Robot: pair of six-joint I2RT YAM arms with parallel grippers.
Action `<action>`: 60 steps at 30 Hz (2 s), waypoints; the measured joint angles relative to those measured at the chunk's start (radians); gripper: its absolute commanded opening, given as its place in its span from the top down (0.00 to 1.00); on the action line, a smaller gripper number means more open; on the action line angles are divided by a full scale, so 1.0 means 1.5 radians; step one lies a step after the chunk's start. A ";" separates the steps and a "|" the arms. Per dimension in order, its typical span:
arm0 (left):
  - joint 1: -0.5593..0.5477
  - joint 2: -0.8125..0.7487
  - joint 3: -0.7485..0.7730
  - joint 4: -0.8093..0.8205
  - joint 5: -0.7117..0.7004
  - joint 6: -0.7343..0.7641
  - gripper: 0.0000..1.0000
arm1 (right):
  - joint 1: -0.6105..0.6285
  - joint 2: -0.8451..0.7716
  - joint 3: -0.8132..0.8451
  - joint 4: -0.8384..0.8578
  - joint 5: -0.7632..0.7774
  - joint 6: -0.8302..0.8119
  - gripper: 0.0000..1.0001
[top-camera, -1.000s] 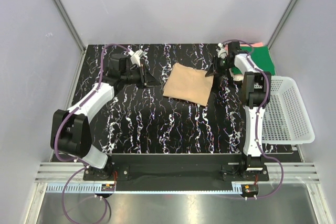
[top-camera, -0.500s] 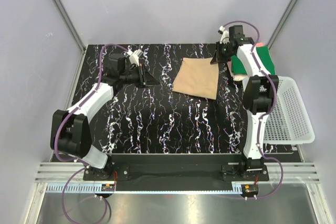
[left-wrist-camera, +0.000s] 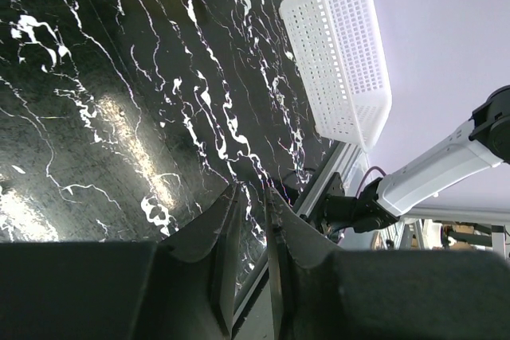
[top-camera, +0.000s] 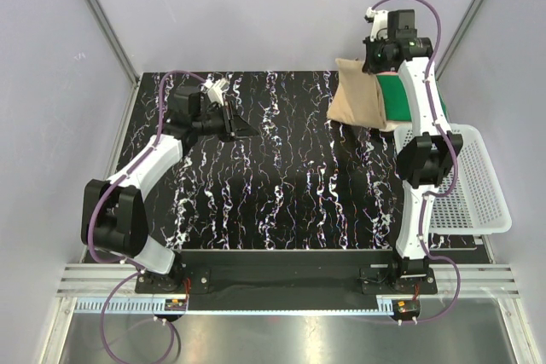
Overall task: Fold and stack the t-shirts
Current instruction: Neatly place the folded tshirt to the corner
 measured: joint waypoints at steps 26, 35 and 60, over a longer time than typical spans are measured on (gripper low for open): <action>0.016 -0.006 0.000 0.003 0.001 -0.005 0.78 | -0.092 -0.064 0.036 -0.045 0.054 -0.180 1.00; 0.016 -0.008 -0.001 0.003 0.004 -0.010 0.78 | -0.097 -0.070 0.044 -0.030 0.036 -0.227 1.00; 0.024 -0.008 -0.008 0.008 0.006 -0.017 0.78 | -0.125 -0.153 -0.020 -0.030 -0.017 -0.256 1.00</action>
